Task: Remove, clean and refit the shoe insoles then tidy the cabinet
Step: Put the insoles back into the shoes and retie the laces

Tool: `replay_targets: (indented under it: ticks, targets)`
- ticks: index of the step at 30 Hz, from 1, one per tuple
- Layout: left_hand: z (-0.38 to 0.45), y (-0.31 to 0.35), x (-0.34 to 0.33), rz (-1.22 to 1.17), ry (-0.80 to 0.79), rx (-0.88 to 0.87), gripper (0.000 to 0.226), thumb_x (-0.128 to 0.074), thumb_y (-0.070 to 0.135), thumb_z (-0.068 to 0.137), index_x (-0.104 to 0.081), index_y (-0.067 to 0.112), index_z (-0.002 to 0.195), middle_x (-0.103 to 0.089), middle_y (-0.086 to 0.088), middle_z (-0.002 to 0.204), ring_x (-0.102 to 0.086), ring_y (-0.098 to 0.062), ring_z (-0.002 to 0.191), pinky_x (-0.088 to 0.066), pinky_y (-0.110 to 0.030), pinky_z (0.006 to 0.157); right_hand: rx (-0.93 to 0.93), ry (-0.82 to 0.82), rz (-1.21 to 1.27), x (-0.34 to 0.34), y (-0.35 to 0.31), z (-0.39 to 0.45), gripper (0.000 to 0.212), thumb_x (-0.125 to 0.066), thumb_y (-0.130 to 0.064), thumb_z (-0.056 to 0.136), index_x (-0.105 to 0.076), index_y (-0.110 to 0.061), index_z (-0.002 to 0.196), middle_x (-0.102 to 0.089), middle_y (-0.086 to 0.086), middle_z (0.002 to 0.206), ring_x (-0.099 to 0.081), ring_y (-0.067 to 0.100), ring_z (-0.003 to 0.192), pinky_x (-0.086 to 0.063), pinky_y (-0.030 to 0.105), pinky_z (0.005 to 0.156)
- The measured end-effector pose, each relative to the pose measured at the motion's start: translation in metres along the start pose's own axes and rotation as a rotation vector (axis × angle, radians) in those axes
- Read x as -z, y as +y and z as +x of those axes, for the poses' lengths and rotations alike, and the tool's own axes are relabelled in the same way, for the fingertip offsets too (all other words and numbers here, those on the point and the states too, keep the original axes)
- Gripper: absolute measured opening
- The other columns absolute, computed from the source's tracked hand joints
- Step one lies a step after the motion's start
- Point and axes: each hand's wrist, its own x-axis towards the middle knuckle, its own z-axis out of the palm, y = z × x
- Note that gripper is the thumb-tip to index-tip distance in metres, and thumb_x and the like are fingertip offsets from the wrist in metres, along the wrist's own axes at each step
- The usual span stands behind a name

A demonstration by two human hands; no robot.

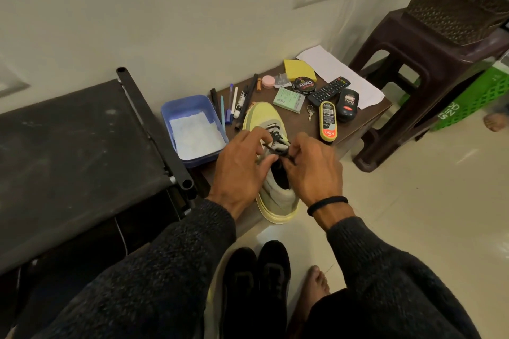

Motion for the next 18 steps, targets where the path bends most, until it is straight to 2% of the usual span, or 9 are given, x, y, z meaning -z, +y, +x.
replay_targets:
  ticks: [3,6,9,12,14,18]
  targets:
    - [0.005,-0.001,0.003,0.025,-0.032,-0.007,0.019,-0.077,0.026,0.086,-0.061,0.026,0.096,-0.056,0.011,0.089,-0.053,-0.005,0.076,-0.054,-0.031,0.068,-0.006,-0.098,0.094,0.006,0.003,0.001,0.016,-0.077,-0.021,0.084,-0.062,-0.021,0.083,-0.06,-0.006,0.073,-0.058,0.015,0.069,-0.056,0.041,0.063]
    - [0.008,0.002,0.006,0.109,-0.09,-0.078,0.01,-0.074,0.026,0.089,-0.067,0.023,0.096,-0.06,0.008,0.094,-0.056,-0.008,0.082,-0.055,-0.034,0.076,0.033,-0.199,0.126,0.016,0.003,0.001,0.005,-0.075,-0.026,0.087,-0.073,-0.022,0.09,-0.067,-0.009,0.076,-0.063,0.008,0.071,-0.058,0.032,0.066]
    - [0.014,0.006,0.012,0.226,-0.167,-0.163,0.016,-0.068,0.03,0.094,-0.075,0.022,0.107,-0.06,0.004,0.102,-0.057,-0.012,0.092,-0.054,-0.033,0.082,0.106,-0.291,0.18,0.029,0.008,-0.003,0.012,-0.067,-0.032,0.095,-0.076,-0.026,0.1,-0.063,-0.014,0.081,-0.056,-0.001,0.078,-0.045,0.017,0.064]
    - [0.013,0.006,0.014,0.288,-0.259,-0.207,0.022,-0.058,0.034,0.101,-0.073,0.02,0.112,-0.052,0.001,0.108,-0.053,-0.014,0.096,-0.053,-0.035,0.084,0.145,-0.375,0.212,0.028,0.015,-0.005,0.029,-0.051,-0.039,0.101,-0.075,-0.024,0.102,-0.06,-0.008,0.082,-0.043,0.0,0.086,-0.033,0.022,0.065]
    - [0.011,0.005,0.015,0.302,-0.294,-0.234,0.023,-0.054,0.033,0.103,-0.069,0.018,0.109,-0.048,-0.001,0.109,-0.05,-0.014,0.094,-0.054,-0.035,0.081,0.13,-0.353,0.23,0.021,0.019,-0.004,0.033,-0.048,-0.041,0.102,-0.076,-0.025,0.1,-0.062,-0.005,0.081,-0.042,0.003,0.085,-0.031,0.024,0.065]
    - [0.011,0.004,0.012,0.337,-0.272,-0.218,0.022,-0.056,0.037,0.101,-0.071,0.021,0.105,-0.047,0.001,0.106,-0.047,-0.012,0.09,-0.054,-0.034,0.079,0.081,-0.272,0.217,0.011,0.021,0.002,0.024,-0.058,-0.043,0.098,-0.08,-0.032,0.097,-0.064,-0.005,0.081,-0.043,0.006,0.084,-0.03,0.021,0.062]
